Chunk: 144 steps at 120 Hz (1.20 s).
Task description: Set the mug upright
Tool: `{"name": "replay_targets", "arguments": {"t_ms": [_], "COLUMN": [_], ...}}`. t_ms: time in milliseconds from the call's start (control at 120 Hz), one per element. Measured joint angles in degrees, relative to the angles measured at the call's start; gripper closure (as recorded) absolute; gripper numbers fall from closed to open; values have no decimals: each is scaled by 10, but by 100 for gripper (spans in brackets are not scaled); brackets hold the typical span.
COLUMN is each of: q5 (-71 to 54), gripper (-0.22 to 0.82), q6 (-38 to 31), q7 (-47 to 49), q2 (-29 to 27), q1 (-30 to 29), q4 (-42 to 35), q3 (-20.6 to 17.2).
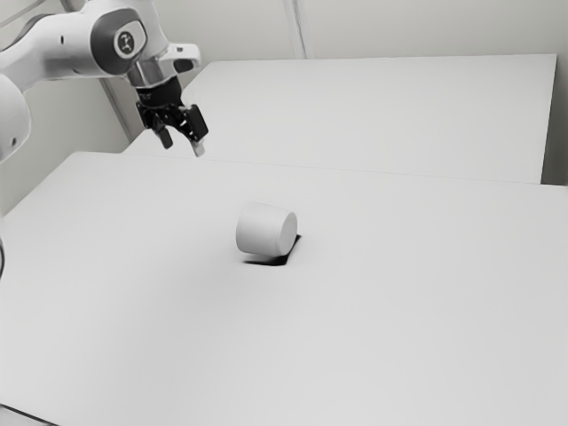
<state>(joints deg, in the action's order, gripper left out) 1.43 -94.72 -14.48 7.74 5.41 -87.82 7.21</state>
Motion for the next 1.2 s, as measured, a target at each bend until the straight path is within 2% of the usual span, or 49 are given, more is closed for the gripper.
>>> {"name": "replay_targets", "arguments": {"t_ms": [142, 258, 600, 883, 1200], "q5": [3, 16, 233, 362, 451], "gripper": [2, 2, 2, 2, 2], "q6": [-14, -21, -6, 21, 6], "q7": [-7, -10, -42, -108, -166], "q2": [3, -19, 21, 101, 198], "q1": [1, 3, -8, -11, -32], "q4": [-10, -43, -84, -68, -9], "q3": [8, 13, 55, 95, 98]}}
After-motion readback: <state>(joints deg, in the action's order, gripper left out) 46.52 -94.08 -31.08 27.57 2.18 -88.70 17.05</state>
